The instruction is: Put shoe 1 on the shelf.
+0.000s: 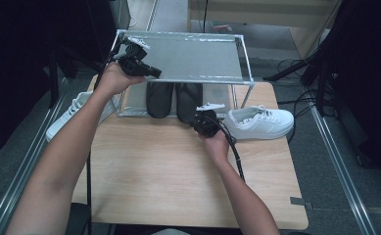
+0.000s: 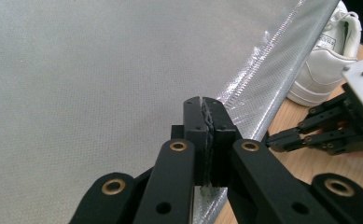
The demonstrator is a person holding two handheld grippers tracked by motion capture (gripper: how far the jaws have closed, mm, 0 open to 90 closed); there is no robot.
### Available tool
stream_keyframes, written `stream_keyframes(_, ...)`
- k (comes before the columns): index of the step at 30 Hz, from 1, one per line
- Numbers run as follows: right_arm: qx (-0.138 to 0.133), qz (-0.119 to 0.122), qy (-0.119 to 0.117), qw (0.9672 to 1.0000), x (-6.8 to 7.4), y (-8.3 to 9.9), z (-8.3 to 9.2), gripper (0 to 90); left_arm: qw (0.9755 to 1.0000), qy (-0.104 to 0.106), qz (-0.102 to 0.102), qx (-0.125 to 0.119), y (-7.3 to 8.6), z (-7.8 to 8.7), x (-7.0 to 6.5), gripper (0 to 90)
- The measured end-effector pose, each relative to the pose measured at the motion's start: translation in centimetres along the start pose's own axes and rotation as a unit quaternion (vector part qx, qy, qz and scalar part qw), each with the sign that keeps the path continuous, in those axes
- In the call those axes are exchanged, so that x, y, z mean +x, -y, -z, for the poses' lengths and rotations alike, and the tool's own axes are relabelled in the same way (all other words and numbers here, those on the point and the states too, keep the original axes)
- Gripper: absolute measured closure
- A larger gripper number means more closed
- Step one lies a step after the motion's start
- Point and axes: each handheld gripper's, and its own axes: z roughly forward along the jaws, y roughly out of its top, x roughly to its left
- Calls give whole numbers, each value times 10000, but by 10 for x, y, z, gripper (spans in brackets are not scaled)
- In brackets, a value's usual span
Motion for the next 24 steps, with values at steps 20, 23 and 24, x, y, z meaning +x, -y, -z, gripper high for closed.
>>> stream_keyframes(20, -38, -101, -226, 9997, 10, -15, -18, 900, 10000, -31, -46, -82, 2, 1, 0, 884)
stream_keyframes(23, -89, -61, -287, 9995, 11, -14, -10, 892, 9999, -31, 82, -77, 1, 1, 0, 877)
stream_keyframes(24, -104, -56, -318, 9994, 11, -14, -8, 885, 9998, -36, 142, -95, 0, 1, 1, 864)
